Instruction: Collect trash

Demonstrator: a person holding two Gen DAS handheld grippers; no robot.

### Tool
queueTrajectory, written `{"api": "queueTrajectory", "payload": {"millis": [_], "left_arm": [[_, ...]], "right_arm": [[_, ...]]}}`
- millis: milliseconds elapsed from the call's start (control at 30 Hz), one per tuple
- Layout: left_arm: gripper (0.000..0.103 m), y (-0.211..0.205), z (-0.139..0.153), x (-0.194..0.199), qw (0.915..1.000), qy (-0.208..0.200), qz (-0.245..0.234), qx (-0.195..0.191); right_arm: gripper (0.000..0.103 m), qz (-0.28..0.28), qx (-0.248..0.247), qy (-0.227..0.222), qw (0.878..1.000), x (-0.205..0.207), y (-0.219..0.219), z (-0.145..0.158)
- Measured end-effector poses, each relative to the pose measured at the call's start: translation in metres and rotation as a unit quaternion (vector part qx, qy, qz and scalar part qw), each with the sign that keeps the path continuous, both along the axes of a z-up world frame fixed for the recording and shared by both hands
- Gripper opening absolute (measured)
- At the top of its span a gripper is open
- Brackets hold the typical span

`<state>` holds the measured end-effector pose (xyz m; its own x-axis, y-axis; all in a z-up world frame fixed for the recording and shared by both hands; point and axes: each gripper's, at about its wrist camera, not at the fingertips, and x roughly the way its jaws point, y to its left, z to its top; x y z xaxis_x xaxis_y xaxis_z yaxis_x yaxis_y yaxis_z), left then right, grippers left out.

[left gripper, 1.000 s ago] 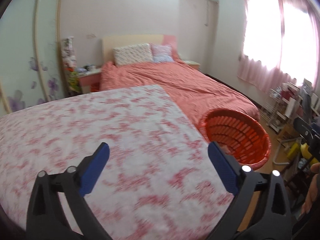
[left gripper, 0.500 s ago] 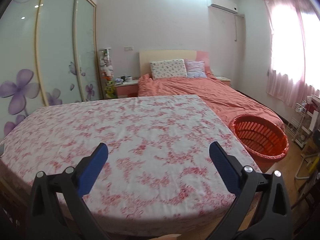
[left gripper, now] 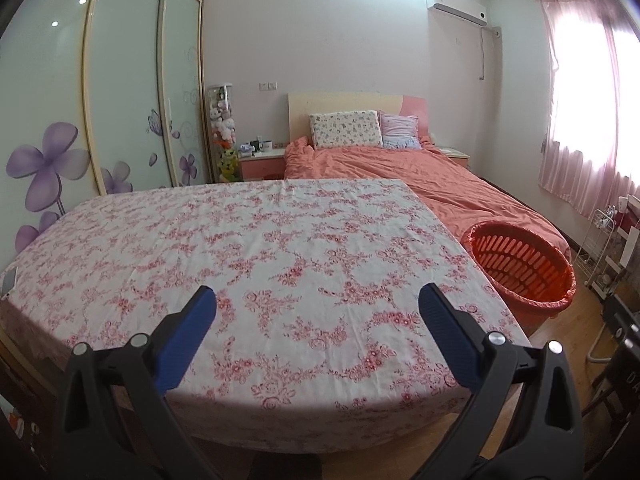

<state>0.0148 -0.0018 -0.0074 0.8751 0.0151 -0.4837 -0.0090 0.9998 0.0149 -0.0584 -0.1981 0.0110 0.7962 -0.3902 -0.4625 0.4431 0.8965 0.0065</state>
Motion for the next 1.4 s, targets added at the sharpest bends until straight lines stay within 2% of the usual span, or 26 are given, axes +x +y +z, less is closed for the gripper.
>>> {"api": "queueTrajectory", "payload": {"millis": [333,933,1400], "left_arm": [[0.099,0.001,0.002,-0.002,0.9999,0.004,0.002,-0.012],[0.099,-0.011,0.007,-0.004,0.9999,-0.003,-0.008,0.012],[0.099,-0.012,0.008,-0.003,0.9999,-0.005,-0.007,0.015]], "right_arm": [[0.101,0.006,0.004,0.017,1.000,-0.001,0.005,-0.001],[0.101,-0.002,0.007,0.022,1.000,-0.001,-0.001,0.002],[0.101,-0.002,0.005,0.020,1.000,0.001,0.000,0.004]]}}
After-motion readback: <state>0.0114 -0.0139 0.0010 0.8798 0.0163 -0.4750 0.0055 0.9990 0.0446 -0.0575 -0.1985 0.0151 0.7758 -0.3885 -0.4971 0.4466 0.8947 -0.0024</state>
